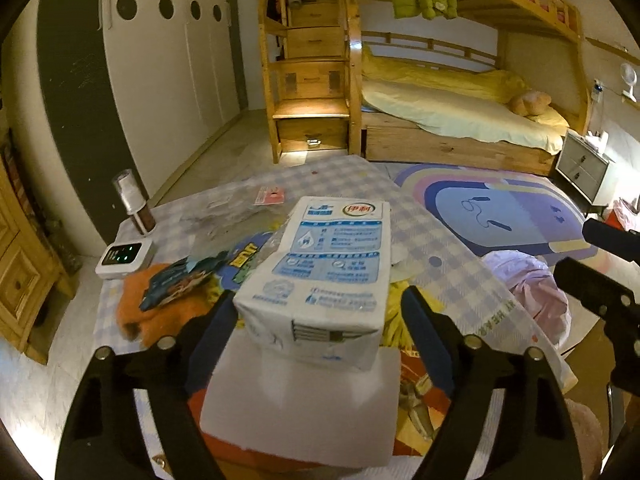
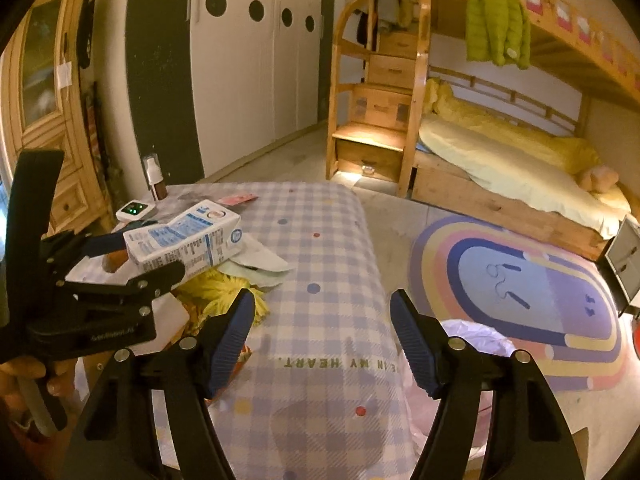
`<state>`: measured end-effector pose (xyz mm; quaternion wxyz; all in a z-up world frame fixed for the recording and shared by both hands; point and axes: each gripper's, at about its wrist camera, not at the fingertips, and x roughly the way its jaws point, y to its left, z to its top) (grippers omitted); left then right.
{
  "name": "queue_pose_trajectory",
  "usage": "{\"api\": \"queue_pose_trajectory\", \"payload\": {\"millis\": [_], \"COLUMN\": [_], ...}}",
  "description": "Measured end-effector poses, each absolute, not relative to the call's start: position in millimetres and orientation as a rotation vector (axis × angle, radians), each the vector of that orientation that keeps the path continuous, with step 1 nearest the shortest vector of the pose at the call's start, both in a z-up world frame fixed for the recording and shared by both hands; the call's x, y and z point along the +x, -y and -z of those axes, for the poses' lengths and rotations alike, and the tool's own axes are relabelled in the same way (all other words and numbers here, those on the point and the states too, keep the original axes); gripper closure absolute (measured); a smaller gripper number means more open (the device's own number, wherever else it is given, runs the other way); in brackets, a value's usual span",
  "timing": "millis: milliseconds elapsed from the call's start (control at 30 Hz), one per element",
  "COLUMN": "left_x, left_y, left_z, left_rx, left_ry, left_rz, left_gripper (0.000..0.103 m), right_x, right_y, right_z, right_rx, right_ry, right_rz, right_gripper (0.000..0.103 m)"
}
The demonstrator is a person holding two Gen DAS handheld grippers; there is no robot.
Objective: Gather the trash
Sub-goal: 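Grasp the white milk carton with the left gripper and lift it, then grasp the white foam block with the right gripper while the left holds the carton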
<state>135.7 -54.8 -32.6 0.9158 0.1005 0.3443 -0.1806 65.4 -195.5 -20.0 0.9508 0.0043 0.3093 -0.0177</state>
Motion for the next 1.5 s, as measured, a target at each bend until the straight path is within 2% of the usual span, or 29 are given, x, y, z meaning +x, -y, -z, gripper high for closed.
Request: {"api": "queue_pose_trajectory", "payload": {"millis": [33, 233, 400, 533, 633, 700, 800, 1433, 1467, 1500], "left_x": [136.1, 116.9, 85.6, 60.5, 46.5, 36.4, 23.9, 13.3, 13.1, 13.1], "left_y": [54.8, 50.4, 10.3, -33.4, -53.1, -64.3, -70.9, -81.9, -82.2, -82.1], "left_z": [33.8, 19.0, -10.0, -17.7, -11.6, -3.8, 5.7, 22.8, 22.1, 21.7], "left_rx": [0.213, 0.228, 0.153, 0.070, 0.057, 0.035, 0.034, 0.019, 0.019, 0.019], "left_ry": [-0.710, -0.637, -0.545, -0.522, -0.518, -0.530, -0.531, -0.548, -0.546, -0.545], "left_rz": [0.369, 0.345, 0.278, 0.198, 0.116, 0.083, 0.046, 0.049, 0.049, 0.048], "left_gripper": [0.030, 0.033, 0.033, 0.033, 0.033, 0.033, 0.033, 0.033, 0.033, 0.033], "right_x": [64.4, 55.4, 40.9, 36.3, 34.3, 35.2, 35.6, 58.8, 59.1, 59.2], "right_y": [196.1, 195.1, 179.2, 161.5, 140.9, 127.4, 107.6, 59.7, 60.6, 60.9], "right_z": [20.2, 12.6, 2.7, 5.5, 12.5, 17.8, 27.8, 72.8, 72.3, 71.3], "right_rx": [0.019, 0.060, 0.034, 0.024, -0.004, -0.020, -0.042, -0.149, -0.145, -0.141], "right_ry": [-0.637, -0.648, -0.622, -0.623, -0.629, -0.644, -0.675, -0.766, -0.763, -0.757], "right_rz": [0.029, 0.011, -0.016, -0.064, -0.113, -0.143, -0.193, -0.212, -0.212, -0.212], "right_gripper": [0.034, 0.032, 0.028, 0.028, 0.036, 0.046, 0.055, 0.055, 0.057, 0.068]}}
